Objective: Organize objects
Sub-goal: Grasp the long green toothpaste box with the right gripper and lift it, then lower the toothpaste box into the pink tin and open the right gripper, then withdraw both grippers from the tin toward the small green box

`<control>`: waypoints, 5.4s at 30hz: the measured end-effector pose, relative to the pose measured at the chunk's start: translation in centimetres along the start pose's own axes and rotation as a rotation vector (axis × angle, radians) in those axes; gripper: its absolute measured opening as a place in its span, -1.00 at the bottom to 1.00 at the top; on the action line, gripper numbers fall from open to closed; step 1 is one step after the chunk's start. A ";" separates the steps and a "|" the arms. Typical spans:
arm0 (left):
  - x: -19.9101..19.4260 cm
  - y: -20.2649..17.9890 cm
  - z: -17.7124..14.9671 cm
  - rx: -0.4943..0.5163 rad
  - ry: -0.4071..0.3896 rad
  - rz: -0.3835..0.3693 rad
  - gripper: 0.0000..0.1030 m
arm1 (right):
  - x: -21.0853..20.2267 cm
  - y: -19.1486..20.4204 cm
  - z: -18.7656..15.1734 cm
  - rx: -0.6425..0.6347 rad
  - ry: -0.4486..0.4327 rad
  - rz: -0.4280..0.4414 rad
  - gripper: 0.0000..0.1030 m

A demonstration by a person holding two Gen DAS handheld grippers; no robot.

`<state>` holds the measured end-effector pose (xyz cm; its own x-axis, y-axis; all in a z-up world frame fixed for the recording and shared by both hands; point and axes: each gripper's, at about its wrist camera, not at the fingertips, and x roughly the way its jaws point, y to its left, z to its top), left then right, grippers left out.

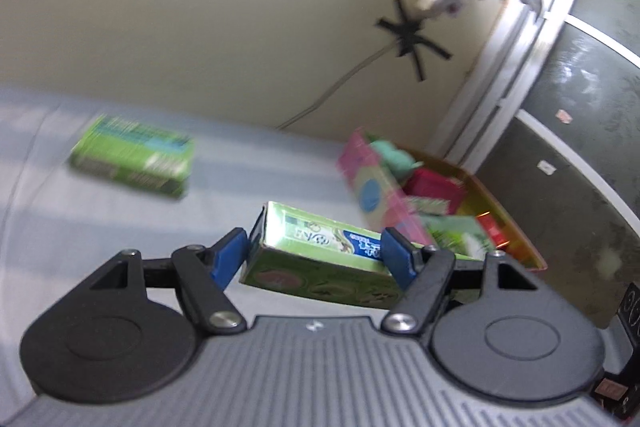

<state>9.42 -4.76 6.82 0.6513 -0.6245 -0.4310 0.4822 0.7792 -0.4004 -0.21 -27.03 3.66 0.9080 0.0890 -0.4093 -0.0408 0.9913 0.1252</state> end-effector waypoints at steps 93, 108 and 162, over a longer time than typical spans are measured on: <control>6.0 -7.8 -7.4 0.335 0.185 0.316 0.59 | -3.4 -6.6 -1.9 0.393 -0.057 -0.087 0.26; 5.1 -3.8 -6.6 0.308 0.161 0.396 0.69 | -0.8 -4.2 -1.9 0.363 0.002 -0.047 0.28; 1.2 7.4 -3.5 0.102 0.081 0.554 0.85 | 7.3 4.6 -1.8 0.162 0.193 0.057 0.48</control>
<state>11.74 0.04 0.52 0.7783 -0.1205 -0.6162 0.1385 0.9902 -0.0187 5.46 -21.59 -0.41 0.8089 0.1768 -0.5608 -0.0080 0.9570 0.2901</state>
